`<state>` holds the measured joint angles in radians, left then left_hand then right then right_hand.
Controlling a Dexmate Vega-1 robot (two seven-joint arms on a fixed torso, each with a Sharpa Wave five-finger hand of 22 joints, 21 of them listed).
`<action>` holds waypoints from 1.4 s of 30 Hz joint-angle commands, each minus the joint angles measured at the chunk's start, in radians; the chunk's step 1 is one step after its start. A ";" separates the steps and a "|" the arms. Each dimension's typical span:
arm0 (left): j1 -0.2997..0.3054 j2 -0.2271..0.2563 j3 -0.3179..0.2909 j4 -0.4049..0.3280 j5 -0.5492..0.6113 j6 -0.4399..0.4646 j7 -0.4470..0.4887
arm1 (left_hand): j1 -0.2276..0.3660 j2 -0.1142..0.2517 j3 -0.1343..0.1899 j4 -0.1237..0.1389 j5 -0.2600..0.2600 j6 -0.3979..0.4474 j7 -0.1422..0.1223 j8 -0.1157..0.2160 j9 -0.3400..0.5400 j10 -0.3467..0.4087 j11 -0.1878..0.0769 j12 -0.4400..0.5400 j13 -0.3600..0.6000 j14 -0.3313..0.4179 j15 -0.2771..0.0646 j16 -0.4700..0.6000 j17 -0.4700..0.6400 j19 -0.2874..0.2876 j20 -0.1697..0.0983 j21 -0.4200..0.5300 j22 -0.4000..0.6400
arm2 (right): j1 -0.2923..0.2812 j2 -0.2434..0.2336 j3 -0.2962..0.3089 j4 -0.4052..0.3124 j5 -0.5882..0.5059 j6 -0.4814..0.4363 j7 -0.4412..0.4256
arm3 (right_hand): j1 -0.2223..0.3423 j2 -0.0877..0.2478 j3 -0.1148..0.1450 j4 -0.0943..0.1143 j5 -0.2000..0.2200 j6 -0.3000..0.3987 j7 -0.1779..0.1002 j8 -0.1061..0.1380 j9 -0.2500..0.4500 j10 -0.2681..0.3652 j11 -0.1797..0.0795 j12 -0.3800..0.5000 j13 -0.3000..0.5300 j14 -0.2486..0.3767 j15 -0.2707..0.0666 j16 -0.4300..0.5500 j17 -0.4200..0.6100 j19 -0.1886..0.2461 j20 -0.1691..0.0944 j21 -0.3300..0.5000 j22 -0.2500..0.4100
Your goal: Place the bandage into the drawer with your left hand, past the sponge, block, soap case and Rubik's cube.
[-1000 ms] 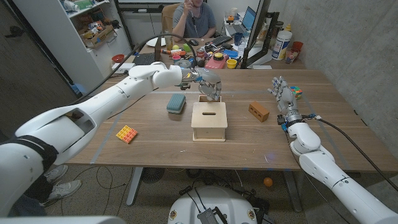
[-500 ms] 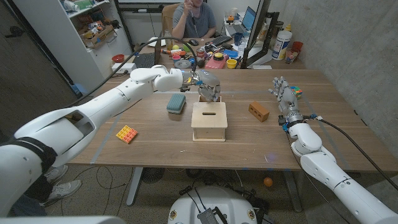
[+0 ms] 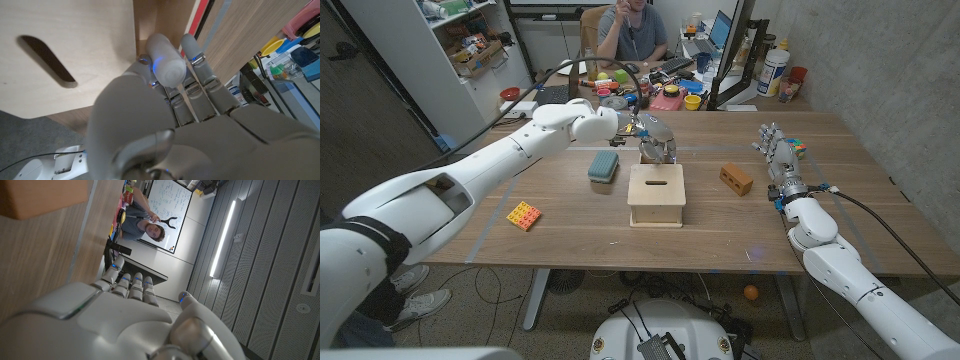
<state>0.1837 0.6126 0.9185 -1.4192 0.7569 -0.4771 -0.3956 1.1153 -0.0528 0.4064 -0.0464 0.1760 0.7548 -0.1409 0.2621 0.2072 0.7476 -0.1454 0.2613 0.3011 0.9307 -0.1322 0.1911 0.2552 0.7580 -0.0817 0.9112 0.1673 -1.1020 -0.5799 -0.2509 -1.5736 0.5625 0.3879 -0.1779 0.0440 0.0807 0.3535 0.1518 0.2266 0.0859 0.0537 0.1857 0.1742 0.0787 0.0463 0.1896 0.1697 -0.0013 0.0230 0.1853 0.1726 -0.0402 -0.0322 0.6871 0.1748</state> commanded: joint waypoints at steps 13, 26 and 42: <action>-0.027 0.002 -0.001 -0.059 0.017 0.052 -0.105 | -0.052 -0.004 -0.008 0.028 0.006 -0.049 -0.026 -0.033 0.003 -0.071 0.022 -0.045 0.001 -0.106 -0.079 0.001 -0.002 -0.043 -0.005 -0.041 0.004 | 0.006 0.006 -0.005 0.008 -0.002 0.005 0.003 | 0.001 0.054 -0.004 0.002 0.002 0.010 0.003 0.003 0.005 0.010 0.009 0.010 0.005 0.004 0.005 -0.003 0.000 0.008 -0.017 -0.008 0.001; -0.029 0.017 -0.029 -0.098 0.032 0.078 -0.087 | -0.056 0.005 -0.006 0.031 0.008 -0.059 -0.034 -0.039 0.002 -0.081 0.024 -0.052 0.000 -0.124 -0.082 0.012 0.001 -0.047 -0.003 -0.053 0.004 | 0.005 0.009 -0.006 0.015 -0.004 0.010 0.001 | 0.001 0.054 -0.003 0.002 0.003 0.011 0.004 0.003 0.005 0.010 0.009 0.009 0.005 0.005 0.007 -0.004 0.000 0.011 -0.016 -0.011 0.002; 0.017 0.057 -0.097 -0.186 0.029 0.132 -0.028 | -0.082 -0.011 -0.020 0.039 0.007 -0.038 -0.074 -0.033 0.002 -0.085 0.003 -0.056 -0.006 -0.138 -0.083 0.022 -0.001 -0.069 0.011 -0.075 0.005 | 0.002 0.006 -0.006 0.010 -0.003 0.009 0.003 | 0.004 0.054 -0.002 0.000 0.005 0.007 0.001 0.001 0.005 0.005 0.004 0.006 0.005 0.002 0.007 -0.006 0.000 0.012 -0.013 -0.017 0.002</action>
<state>0.1656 0.6393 0.8749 -1.5387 0.7896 -0.3757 -0.4611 1.0429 -0.0572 0.3874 -0.0108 0.1759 0.7077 -0.2078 0.2196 0.2069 0.6537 -0.1333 0.2032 0.2926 0.7959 -0.0893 0.2073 0.2534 0.6923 -0.0698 0.8392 0.1702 -1.0965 -0.5723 -0.2570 -1.5592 0.5605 0.3966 -0.1746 0.0440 0.0807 0.3535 0.1518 0.2266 0.0912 0.0590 0.1856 0.1742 0.0842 0.0518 0.1896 0.1697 -0.0016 0.0229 0.1808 0.1726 -0.0329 -0.0322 0.6730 0.1745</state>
